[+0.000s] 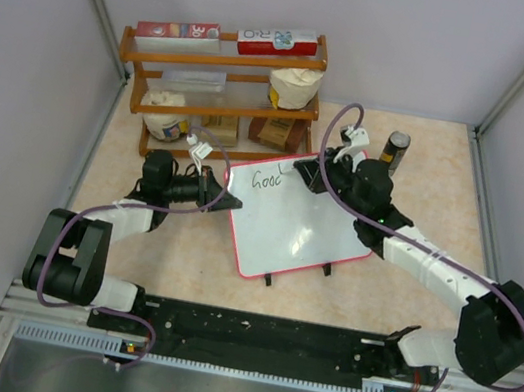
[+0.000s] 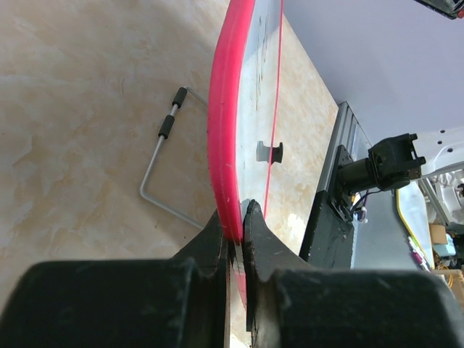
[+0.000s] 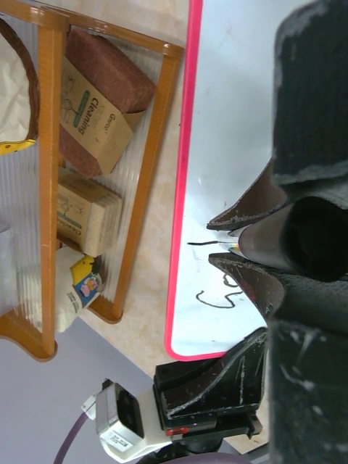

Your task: Write a sentence on the whiteboard

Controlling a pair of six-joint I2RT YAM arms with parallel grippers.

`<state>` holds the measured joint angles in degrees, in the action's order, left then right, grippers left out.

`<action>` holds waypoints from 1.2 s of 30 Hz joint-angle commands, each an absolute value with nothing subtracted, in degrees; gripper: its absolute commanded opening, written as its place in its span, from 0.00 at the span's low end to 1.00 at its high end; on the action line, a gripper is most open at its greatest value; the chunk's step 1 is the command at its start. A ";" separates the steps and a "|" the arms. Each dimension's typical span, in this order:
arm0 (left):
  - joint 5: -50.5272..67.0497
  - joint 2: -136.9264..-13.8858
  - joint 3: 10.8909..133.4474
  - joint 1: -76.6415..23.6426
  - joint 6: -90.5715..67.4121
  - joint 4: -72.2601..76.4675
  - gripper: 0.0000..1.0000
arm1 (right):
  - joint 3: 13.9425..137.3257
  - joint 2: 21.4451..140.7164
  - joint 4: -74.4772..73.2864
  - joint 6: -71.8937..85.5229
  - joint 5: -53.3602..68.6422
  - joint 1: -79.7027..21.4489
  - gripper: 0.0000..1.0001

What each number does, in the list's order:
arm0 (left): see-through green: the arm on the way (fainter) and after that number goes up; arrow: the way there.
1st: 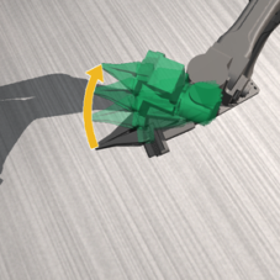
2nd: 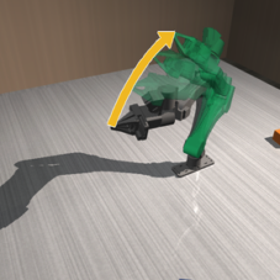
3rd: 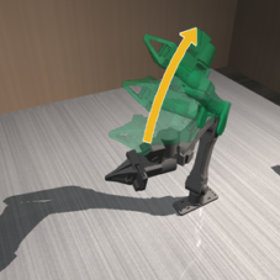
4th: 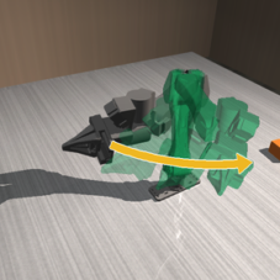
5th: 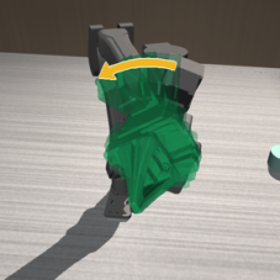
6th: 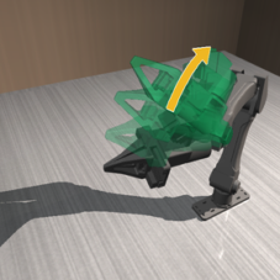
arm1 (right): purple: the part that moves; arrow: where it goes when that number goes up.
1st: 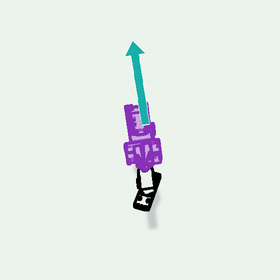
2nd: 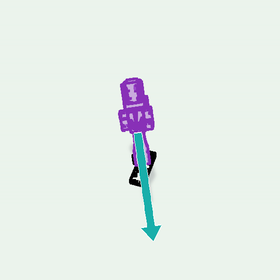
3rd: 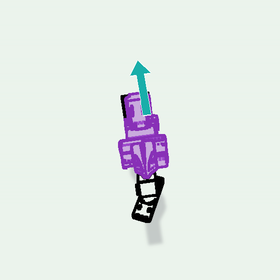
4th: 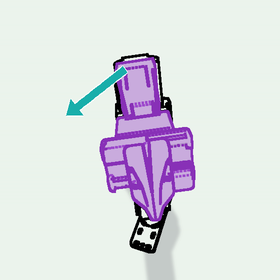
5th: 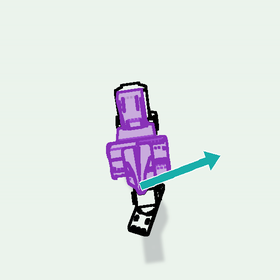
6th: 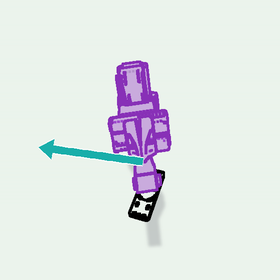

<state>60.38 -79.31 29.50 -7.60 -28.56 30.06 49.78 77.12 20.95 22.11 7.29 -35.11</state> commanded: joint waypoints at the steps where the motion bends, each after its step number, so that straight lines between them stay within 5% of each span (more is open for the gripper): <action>1: 59.50 -81.21 26.81 -9.93 -15.38 24.79 0.00 | 48.52 75.68 19.42 20.92 6.86 -35.16 0.00; 36: 59.24 -81.12 26.72 -9.93 -15.38 24.78 0.00 | 46.93 66.54 18.20 22.15 7.47 -32.79 0.00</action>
<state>60.58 -79.29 29.52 -7.62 -28.56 30.24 46.50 69.30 18.04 22.31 7.33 -34.52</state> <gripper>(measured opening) 0.070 0.120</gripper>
